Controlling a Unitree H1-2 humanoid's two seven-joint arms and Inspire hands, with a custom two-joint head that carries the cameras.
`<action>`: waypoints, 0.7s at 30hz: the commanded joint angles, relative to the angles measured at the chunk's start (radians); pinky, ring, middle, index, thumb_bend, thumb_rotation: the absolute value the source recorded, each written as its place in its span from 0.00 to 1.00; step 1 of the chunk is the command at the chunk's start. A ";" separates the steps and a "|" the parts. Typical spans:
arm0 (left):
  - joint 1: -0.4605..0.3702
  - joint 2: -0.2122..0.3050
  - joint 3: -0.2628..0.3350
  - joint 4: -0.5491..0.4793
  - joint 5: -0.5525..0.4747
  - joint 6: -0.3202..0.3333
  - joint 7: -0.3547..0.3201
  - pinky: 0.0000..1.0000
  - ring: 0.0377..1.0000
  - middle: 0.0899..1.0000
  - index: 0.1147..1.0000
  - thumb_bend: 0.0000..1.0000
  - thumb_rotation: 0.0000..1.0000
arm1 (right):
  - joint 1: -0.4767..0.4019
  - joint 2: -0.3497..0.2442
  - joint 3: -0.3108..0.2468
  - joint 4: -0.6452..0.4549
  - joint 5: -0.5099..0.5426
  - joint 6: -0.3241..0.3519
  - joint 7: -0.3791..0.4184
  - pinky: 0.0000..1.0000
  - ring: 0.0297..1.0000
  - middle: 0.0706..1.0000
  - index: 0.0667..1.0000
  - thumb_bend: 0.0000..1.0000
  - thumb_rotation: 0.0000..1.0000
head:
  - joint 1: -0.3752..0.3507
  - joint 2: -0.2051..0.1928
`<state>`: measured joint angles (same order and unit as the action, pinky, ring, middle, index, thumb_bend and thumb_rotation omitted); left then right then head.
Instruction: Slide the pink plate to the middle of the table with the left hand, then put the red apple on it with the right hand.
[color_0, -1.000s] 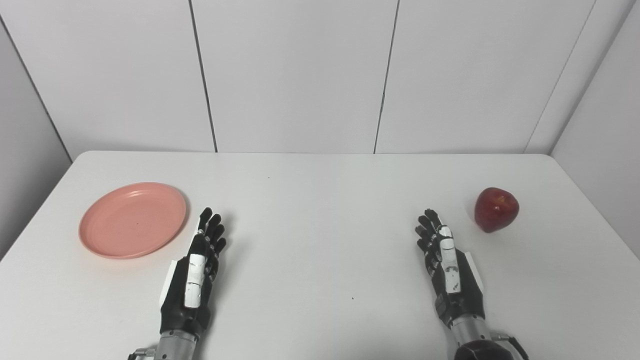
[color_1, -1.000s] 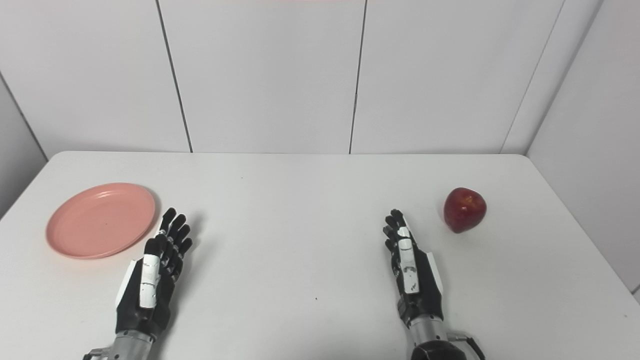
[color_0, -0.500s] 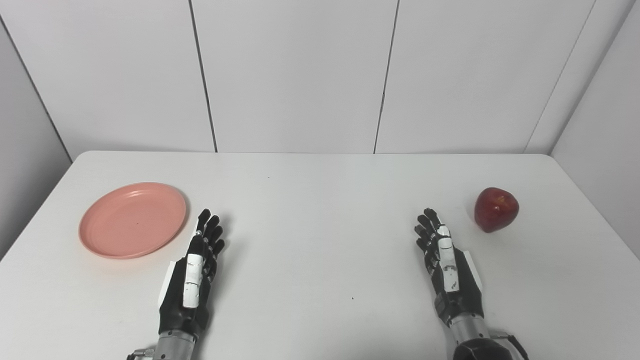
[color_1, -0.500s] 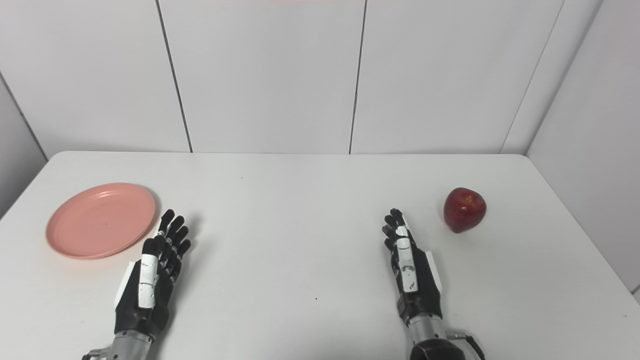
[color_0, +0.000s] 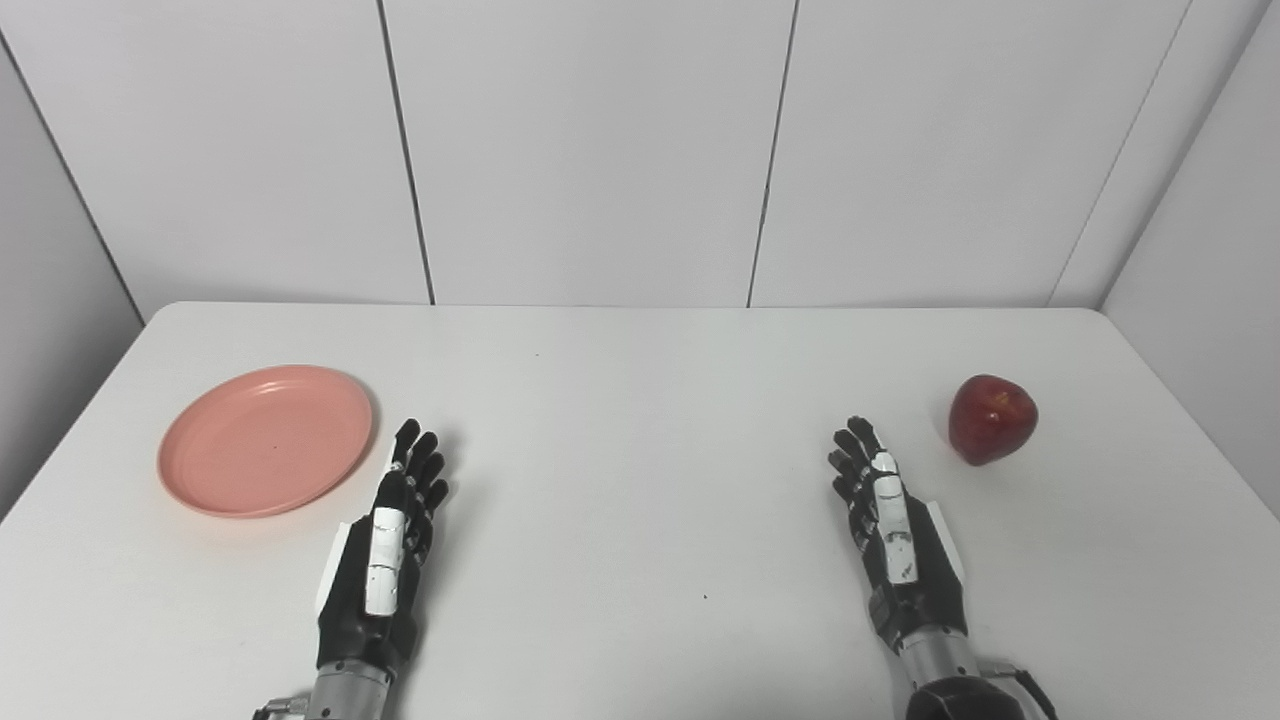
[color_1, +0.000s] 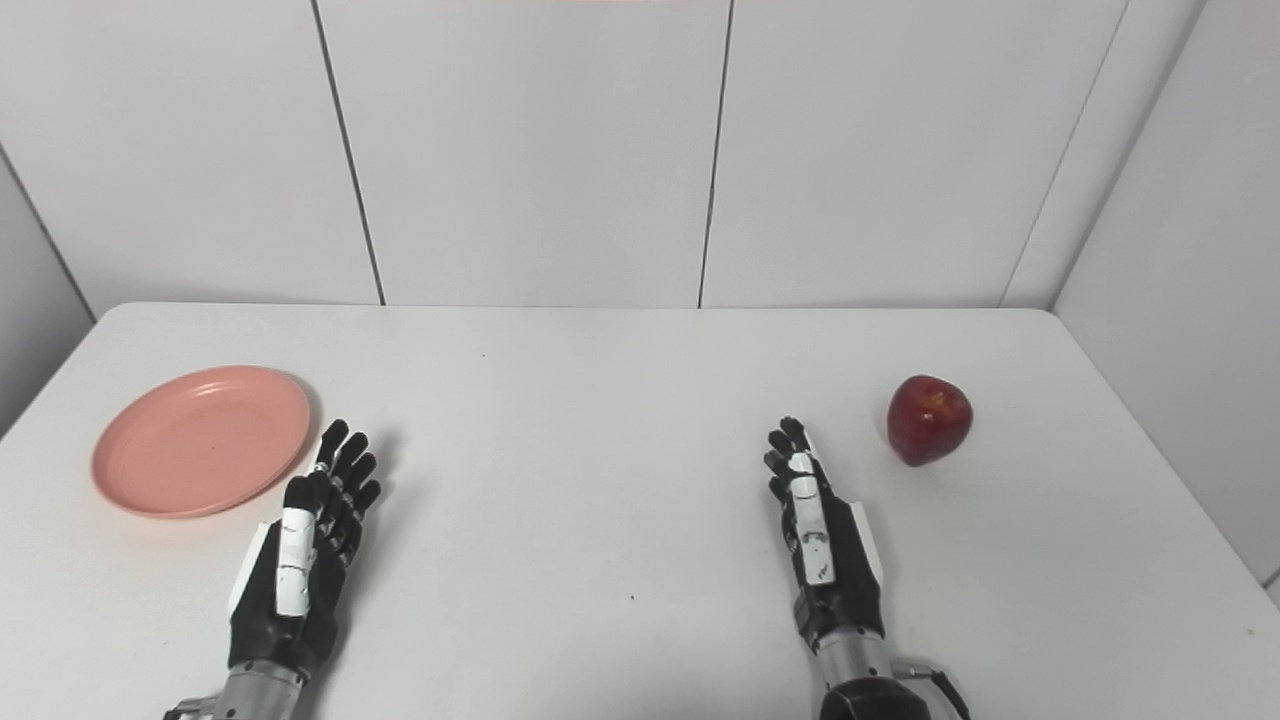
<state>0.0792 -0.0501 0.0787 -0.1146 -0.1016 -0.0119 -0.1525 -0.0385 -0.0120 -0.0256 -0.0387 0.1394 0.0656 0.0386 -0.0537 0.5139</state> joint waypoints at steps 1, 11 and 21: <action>0.060 0.043 0.002 -0.006 0.002 -0.010 0.003 1.00 1.00 1.00 1.00 0.78 0.98 | 0.005 -0.001 0.000 0.019 0.003 0.000 0.009 0.99 0.95 0.94 0.95 0.87 0.97 | 0.001 0.001; 0.061 0.046 0.001 -0.010 0.001 -0.005 0.001 1.00 1.00 1.00 1.00 0.78 0.98 | 0.007 -0.001 0.004 0.016 0.005 0.002 0.016 0.99 0.95 0.93 0.95 0.87 0.97 | 0.000 0.004; 0.059 0.040 0.000 -0.002 0.009 -0.007 0.009 1.00 1.00 0.99 1.00 0.79 0.97 | 0.004 -0.005 0.000 0.022 0.008 0.004 0.016 0.99 0.95 0.93 0.95 0.87 0.97 | 0.010 0.001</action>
<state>0.0789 -0.0501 0.0780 -0.1143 -0.0980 -0.0118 -0.1464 -0.0386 -0.0147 -0.0250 -0.0386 0.1430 0.0657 0.0431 -0.0445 0.5139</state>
